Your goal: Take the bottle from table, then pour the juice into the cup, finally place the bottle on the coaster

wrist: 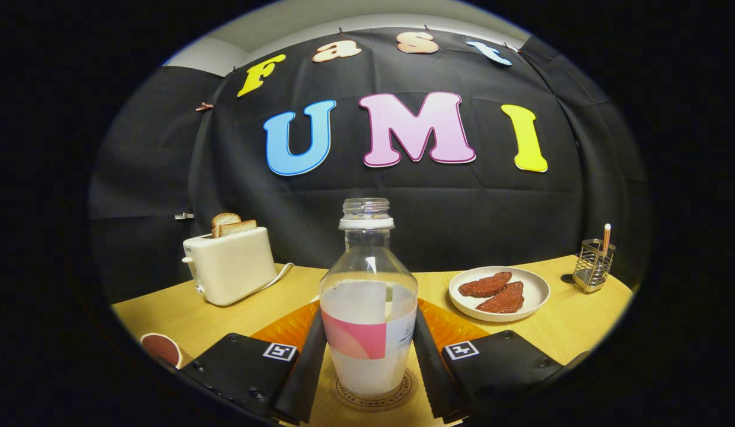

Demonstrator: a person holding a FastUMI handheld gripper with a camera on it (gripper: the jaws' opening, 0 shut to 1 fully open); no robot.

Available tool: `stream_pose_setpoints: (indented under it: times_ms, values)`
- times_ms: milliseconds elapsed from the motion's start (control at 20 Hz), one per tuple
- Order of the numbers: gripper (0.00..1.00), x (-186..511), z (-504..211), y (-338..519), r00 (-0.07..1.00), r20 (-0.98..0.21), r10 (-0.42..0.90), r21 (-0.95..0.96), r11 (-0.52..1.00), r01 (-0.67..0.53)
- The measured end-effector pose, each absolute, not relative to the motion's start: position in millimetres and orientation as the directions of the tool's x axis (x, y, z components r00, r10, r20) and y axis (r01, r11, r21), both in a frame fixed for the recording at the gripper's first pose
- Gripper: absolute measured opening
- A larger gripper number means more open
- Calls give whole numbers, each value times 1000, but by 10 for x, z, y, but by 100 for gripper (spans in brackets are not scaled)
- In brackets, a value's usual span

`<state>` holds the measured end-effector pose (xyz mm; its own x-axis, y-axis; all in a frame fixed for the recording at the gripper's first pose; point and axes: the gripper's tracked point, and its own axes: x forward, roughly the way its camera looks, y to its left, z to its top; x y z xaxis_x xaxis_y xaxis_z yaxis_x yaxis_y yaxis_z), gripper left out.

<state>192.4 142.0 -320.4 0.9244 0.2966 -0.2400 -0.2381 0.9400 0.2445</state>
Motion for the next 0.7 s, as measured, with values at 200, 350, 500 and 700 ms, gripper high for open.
stream_pose_setpoints:
  times_ms: [200, 350, 500, 700]
  values:
    - [75, 1921, -3331, 1489, 916, -258, 307, 243, 938, -246]
    - [75, 1906, -3319, 1500, 920, -247, 305, 237, 939, -248]
    - [76, 1895, -3354, 1490, 921, -253, 295, 242, 941, -235]
    - [78, 1873, -3350, 1491, 922, -256, 291, 251, 941, -228]
